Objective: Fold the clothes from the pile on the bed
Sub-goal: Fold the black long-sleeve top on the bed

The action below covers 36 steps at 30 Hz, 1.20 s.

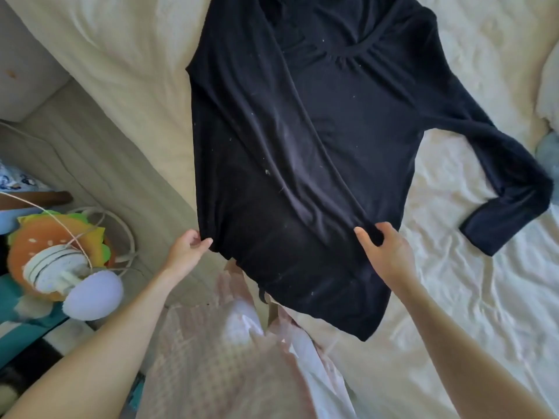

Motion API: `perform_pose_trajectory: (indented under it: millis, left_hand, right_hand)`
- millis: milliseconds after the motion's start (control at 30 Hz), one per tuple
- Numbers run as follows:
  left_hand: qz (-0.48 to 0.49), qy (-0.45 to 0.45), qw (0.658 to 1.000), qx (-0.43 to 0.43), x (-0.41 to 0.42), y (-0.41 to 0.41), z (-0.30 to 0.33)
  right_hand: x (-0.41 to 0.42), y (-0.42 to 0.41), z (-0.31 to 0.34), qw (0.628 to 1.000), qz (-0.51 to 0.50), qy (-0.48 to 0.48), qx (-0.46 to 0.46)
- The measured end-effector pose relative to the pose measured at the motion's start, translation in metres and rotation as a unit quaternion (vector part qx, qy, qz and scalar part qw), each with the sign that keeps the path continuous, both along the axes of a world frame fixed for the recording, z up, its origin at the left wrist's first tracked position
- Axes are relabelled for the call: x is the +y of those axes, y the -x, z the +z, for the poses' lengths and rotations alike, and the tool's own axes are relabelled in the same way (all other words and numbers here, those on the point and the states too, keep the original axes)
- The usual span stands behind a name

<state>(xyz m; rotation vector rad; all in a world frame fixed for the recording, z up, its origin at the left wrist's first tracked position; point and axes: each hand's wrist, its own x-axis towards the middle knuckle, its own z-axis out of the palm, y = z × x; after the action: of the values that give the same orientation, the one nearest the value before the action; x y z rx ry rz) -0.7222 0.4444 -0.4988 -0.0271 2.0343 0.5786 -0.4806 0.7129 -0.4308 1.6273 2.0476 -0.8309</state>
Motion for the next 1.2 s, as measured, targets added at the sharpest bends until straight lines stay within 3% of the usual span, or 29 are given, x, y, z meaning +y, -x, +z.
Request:
perform_pose_trajectory:
  millis: [200,300,367,500,667,800,933,1033,1200]
  left_hand:
    - [0.105,-0.01,0.987,0.123,-0.016,-0.014,0.034]
    - [0.068,-0.009,0.982,0.177,-0.021,-0.019,0.048]
    - [0.038,-0.006,0.975,0.217,-0.024,-0.024,0.054]
    - [-0.017,0.007,0.971,0.24,-0.033,-0.028,0.058]
    - [-0.063,0.079,0.979,0.175,-0.027,-0.034,0.061]
    - [-0.137,0.004,0.971,0.194,0.007,-0.06,0.07]
    - [-0.28,-0.089,0.924,0.247,0.063,-0.099,0.079]
    - [-0.413,-0.117,0.859,0.277,0.104,-0.131,0.083]
    - [-0.592,-0.108,0.756,0.257,0.149,-0.171,0.082]
  right_hand:
    - [0.012,-0.023,-0.003,0.99,-0.095,0.097,0.047]
    - [0.012,-0.028,0.0,0.938,-0.286,0.14,0.137]
    - [0.01,-0.031,0.003,0.904,-0.354,0.157,0.181]
    - [0.003,-0.04,0.005,0.891,-0.375,0.137,0.217]
    - [-0.002,-0.053,0.0,0.903,-0.376,0.096,0.182]
    - [0.002,-0.059,-0.002,0.905,-0.383,0.08,0.167]
    - [0.009,-0.062,0.0,0.901,-0.385,0.073,0.185]
    - [0.014,-0.067,0.001,0.898,-0.383,0.087,0.196]
    - [0.036,-0.094,0.001,0.873,-0.44,0.052,0.206]
